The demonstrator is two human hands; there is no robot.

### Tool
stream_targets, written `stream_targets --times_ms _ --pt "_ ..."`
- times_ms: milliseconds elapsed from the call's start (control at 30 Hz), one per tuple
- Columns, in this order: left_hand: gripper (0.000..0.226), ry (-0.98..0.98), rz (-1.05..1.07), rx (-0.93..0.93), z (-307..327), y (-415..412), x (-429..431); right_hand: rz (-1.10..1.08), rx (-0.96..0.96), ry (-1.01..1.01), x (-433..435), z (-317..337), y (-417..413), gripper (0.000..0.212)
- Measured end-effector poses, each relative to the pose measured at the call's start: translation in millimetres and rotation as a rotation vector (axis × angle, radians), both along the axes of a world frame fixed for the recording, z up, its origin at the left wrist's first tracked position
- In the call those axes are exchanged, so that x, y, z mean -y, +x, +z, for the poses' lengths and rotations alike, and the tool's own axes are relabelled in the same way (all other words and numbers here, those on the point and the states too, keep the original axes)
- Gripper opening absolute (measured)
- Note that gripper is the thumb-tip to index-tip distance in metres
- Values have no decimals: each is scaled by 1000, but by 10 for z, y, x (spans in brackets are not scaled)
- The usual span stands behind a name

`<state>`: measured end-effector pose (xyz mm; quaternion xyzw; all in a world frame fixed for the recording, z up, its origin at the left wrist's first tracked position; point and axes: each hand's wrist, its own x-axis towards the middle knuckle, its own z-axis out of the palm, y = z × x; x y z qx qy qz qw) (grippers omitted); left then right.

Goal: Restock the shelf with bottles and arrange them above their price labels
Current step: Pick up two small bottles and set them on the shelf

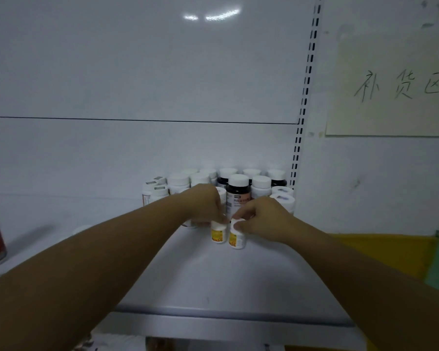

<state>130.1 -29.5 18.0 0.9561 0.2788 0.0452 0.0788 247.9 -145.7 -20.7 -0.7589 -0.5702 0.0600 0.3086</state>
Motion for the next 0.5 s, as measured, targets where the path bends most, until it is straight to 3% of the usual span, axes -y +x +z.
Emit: stream_targets --times_ms 233,500 --pt "34 -176 208 222 413 -882 -517 107 -238 126 -496 189 -601 11" --pt "35 -202 315 275 416 -1701 -1141 190 -267 61 -1258 211 -1550 14"
